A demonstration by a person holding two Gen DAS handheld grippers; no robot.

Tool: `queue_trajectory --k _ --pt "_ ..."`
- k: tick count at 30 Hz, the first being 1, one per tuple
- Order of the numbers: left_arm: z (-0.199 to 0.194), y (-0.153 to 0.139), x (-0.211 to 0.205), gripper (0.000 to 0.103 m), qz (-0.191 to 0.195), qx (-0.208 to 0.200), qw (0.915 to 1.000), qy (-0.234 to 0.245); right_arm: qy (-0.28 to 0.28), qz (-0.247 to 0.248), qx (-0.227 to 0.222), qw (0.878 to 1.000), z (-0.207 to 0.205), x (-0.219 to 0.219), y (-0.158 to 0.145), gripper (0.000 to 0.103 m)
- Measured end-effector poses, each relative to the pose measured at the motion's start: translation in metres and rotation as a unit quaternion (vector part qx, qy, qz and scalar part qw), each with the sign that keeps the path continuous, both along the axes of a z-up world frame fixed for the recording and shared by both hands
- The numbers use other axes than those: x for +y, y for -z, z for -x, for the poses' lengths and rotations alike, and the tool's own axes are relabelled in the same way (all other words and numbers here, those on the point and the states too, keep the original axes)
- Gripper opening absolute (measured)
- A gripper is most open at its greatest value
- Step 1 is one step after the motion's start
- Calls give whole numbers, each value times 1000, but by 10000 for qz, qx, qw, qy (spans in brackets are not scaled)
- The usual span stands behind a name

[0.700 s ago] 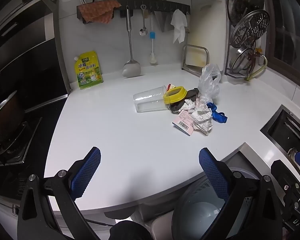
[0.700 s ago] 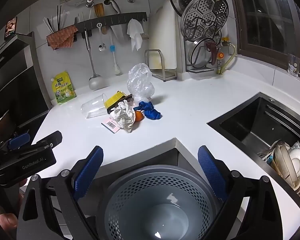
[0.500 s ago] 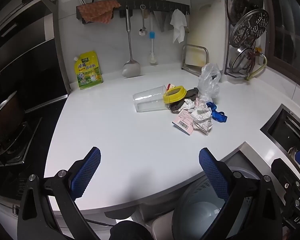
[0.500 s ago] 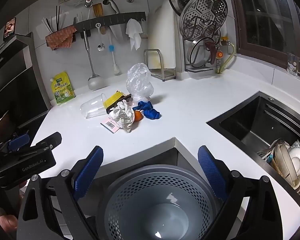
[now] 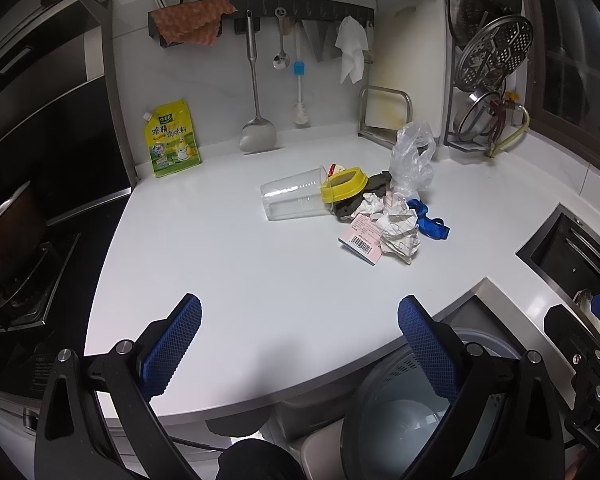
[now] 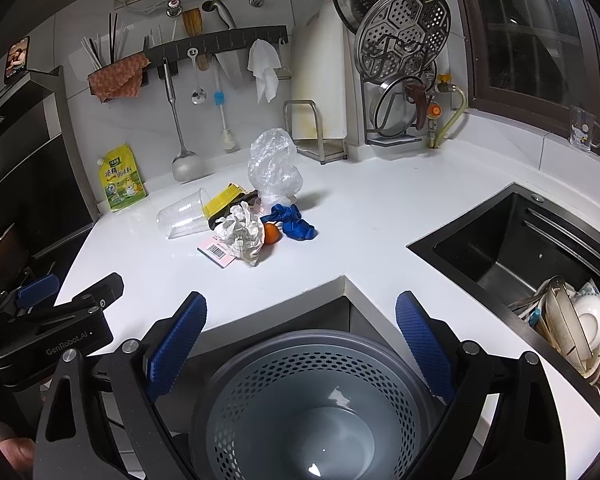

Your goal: Collect trash

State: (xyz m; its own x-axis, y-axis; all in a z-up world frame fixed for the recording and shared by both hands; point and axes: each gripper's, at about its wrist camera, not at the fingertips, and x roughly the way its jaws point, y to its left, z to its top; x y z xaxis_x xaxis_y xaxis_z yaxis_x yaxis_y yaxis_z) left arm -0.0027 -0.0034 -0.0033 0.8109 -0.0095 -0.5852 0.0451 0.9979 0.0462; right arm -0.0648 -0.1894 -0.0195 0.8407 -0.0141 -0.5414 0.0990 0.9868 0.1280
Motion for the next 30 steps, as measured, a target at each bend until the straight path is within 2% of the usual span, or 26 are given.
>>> queue_trajectory --k 30 --pt "3 -3 12 97 69 -96 9999 -111 -17 47 -17 10000 2 4 -4 91"
